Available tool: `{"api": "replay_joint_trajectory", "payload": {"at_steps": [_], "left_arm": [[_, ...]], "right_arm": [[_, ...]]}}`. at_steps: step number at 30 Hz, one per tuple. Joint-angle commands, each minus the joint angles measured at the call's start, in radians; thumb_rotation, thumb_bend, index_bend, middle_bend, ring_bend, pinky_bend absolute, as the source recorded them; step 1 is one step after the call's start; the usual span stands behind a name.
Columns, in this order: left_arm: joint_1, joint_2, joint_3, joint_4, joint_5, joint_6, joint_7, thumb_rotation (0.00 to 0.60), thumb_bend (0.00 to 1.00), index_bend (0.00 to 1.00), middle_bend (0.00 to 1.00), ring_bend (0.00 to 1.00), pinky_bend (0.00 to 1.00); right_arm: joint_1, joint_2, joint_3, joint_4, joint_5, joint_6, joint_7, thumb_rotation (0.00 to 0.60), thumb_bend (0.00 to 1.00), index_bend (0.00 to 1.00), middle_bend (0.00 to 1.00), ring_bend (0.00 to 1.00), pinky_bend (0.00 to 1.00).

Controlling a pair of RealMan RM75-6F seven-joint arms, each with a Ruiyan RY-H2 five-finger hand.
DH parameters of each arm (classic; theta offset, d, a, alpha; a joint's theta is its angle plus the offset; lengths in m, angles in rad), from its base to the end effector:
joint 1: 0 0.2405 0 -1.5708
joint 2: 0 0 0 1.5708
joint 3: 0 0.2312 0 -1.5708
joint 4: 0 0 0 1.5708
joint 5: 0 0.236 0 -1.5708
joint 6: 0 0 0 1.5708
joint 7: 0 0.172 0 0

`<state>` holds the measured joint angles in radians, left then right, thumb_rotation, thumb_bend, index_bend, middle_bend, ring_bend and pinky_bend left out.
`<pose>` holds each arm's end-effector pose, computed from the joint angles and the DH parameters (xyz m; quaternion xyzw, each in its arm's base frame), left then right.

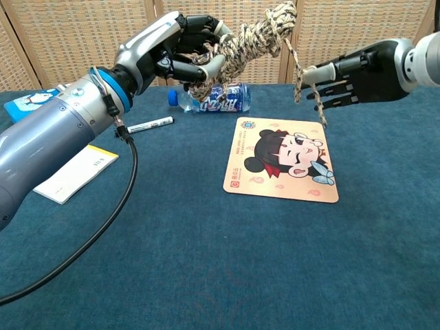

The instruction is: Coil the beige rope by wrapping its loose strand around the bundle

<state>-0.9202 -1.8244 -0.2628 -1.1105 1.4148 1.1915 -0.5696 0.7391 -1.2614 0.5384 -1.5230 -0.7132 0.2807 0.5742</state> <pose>-0.0206 0.3891 -0.0575 -0.5762 -0.4632 -0.6511 0.1717 -0.1192 -0.4218 0.0166 0.4014 -0.8026 0.4147 0.1509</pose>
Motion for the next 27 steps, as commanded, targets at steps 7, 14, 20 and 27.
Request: {"api": "replay_joint_trajectory", "payload": {"at_steps": [7, 14, 20, 27], "left_arm": [[-0.007, -0.028, -0.041, 0.003, -0.043, -0.030, 0.038, 0.600, 0.85, 0.75, 0.64, 0.59, 0.71], [-0.010, -0.038, -0.059, 0.014, -0.054, -0.036, 0.054, 0.600, 0.85, 0.75, 0.64, 0.59, 0.71], [-0.006, -0.036, -0.069, 0.011, -0.061, -0.038, 0.063, 0.600, 0.85, 0.75, 0.64, 0.59, 0.71], [0.002, -0.007, -0.071, -0.034, -0.045, -0.025, 0.081, 0.600, 0.85, 0.75, 0.64, 0.59, 0.71]], "right_arm": [[-0.061, -0.008, -0.038, -0.068, -0.100, 0.012, -0.005, 0.600, 0.48, 0.73, 0.08, 0.00, 0.00], [-0.082, -0.002, -0.039, -0.091, -0.144, 0.004, 0.008, 0.600, 0.48, 0.71, 0.07, 0.00, 0.00], [-0.098, 0.023, -0.030, -0.100, -0.245, -0.064, -0.008, 0.600, 0.01, 0.00, 0.00, 0.00, 0.00], [-0.126, 0.040, -0.038, -0.107, -0.299, -0.045, -0.021, 0.600, 0.00, 0.00, 0.00, 0.00, 0.00]]}}
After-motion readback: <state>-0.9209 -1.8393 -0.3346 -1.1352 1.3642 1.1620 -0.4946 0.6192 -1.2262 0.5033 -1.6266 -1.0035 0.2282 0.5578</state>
